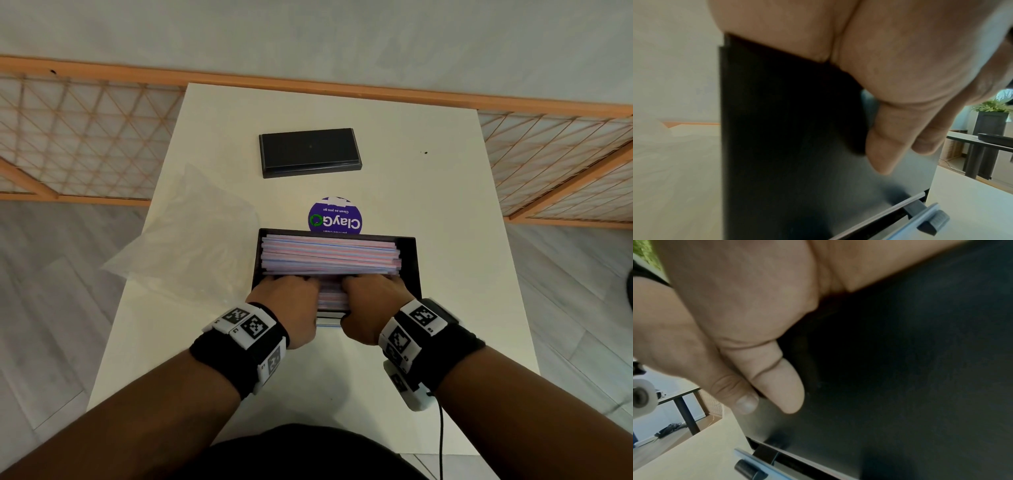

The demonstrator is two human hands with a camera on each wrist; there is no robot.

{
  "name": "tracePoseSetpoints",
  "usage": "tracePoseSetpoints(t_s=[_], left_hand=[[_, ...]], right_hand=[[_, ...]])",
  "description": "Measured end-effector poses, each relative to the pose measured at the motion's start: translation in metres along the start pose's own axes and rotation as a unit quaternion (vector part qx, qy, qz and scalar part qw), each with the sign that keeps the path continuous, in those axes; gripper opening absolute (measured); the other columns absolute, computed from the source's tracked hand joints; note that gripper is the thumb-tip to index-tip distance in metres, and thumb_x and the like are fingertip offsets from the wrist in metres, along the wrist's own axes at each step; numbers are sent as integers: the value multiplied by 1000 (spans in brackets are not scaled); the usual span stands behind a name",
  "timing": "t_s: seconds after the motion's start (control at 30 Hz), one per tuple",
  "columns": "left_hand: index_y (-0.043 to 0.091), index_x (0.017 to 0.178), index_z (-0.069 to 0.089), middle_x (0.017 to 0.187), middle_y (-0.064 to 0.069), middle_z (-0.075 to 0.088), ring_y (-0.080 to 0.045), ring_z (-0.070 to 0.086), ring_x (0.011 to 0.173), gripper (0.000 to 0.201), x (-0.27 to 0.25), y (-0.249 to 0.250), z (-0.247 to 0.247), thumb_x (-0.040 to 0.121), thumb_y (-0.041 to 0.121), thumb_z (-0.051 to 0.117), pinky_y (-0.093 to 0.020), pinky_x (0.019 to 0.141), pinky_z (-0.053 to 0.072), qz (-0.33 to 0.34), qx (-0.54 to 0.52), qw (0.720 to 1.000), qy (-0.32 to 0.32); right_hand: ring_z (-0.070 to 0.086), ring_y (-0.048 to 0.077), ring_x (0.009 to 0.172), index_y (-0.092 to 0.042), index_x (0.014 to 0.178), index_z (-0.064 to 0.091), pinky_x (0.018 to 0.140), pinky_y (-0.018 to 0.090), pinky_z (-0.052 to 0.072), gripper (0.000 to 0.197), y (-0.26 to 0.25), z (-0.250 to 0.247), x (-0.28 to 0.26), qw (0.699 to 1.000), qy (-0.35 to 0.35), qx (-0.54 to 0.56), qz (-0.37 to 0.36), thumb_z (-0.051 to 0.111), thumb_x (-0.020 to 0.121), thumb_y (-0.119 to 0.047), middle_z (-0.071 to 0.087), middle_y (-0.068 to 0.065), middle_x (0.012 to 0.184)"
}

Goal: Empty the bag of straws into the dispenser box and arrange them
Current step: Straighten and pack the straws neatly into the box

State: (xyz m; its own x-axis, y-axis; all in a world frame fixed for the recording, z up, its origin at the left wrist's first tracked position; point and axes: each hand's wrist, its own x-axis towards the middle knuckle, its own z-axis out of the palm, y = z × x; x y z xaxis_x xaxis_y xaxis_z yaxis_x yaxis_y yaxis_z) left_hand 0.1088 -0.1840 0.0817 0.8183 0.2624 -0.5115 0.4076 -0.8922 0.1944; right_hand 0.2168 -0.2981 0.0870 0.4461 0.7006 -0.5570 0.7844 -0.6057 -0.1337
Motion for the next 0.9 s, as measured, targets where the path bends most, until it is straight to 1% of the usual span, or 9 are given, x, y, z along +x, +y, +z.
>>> tracePoseSetpoints(t_s=[0.07, 0.2, 0.27, 0.37, 0.43, 0.53, 0.57, 0.7, 0.9], left_hand=[[20, 128, 54, 124, -3, 65, -27, 64, 114, 38, -1, 0, 0, 92, 32, 60, -39, 100, 49, 1, 4, 1000, 6], [20, 129, 54, 129, -2, 58, -25, 58, 120, 41, -6, 3, -4, 92, 33, 62, -39, 103, 48, 10, 15, 1000, 21], [21, 128, 51, 128, 0, 54, -24, 56, 119, 42, -12, 4, -9, 90, 33, 65, -38, 101, 48, 28, 15, 998, 53], [22, 122, 51, 123, 1, 53, -23, 55, 115, 38, -22, 1, -15, 89, 31, 66, -37, 96, 49, 46, -17, 994, 98], [21, 123, 52, 124, 1, 53, -23, 54, 117, 38, -23, -5, -15, 90, 32, 67, -37, 97, 49, 39, -32, 995, 85], [21, 122, 55, 124, 2, 55, -24, 55, 119, 35, -16, -7, -8, 90, 32, 65, -37, 98, 50, 28, -8, 999, 34], [21, 122, 56, 126, 2, 55, -24, 55, 120, 34, -13, -6, -6, 91, 31, 64, -37, 99, 49, 26, 0, 999, 25], [22, 127, 55, 132, 1, 49, -24, 50, 126, 39, -4, -2, 0, 90, 32, 65, -38, 103, 46, 5, 7, 1000, 28], [23, 129, 55, 134, 0, 46, -25, 47, 128, 42, -3, -3, 4, 89, 35, 64, -39, 105, 44, 2, 25, 999, 47]], right_hand=[[59, 26, 110, -22, 118, 53, 102, 40, 41, 40, 0, 2, -1, 1000, 4, 7, 1, 58, 79, -29, 63, -1, 113], [49, 28, 122, -26, 119, 61, 104, 44, 37, 43, -2, -3, -2, 1000, -19, -13, 13, 59, 77, -34, 53, 2, 125], [43, 29, 127, -27, 121, 63, 105, 47, 36, 46, -3, -7, -4, 999, -28, -24, 11, 60, 77, -36, 47, 4, 129], [46, 29, 123, -25, 124, 57, 103, 45, 37, 50, 1, -14, -10, 999, 3, -36, -4, 61, 75, -38, 48, 3, 128], [51, 29, 117, -25, 120, 56, 98, 41, 42, 47, 6, -16, -14, 999, 26, -30, -15, 61, 75, -37, 53, 1, 123], [60, 26, 104, -25, 103, 59, 86, 34, 51, 31, 7, -13, -14, 1000, -7, 6, -12, 62, 75, -36, 60, -2, 108], [60, 26, 105, -25, 103, 60, 87, 34, 51, 31, 6, -10, -13, 1000, -18, 10, -9, 62, 74, -37, 60, -2, 108], [53, 27, 117, -26, 116, 60, 98, 39, 44, 44, 4, 2, -7, 1000, -15, -11, 4, 61, 74, -40, 56, -1, 121], [59, 25, 110, -27, 111, 62, 92, 35, 46, 38, 7, 5, -3, 1000, -6, 4, 11, 63, 74, -38, 59, -3, 115]])
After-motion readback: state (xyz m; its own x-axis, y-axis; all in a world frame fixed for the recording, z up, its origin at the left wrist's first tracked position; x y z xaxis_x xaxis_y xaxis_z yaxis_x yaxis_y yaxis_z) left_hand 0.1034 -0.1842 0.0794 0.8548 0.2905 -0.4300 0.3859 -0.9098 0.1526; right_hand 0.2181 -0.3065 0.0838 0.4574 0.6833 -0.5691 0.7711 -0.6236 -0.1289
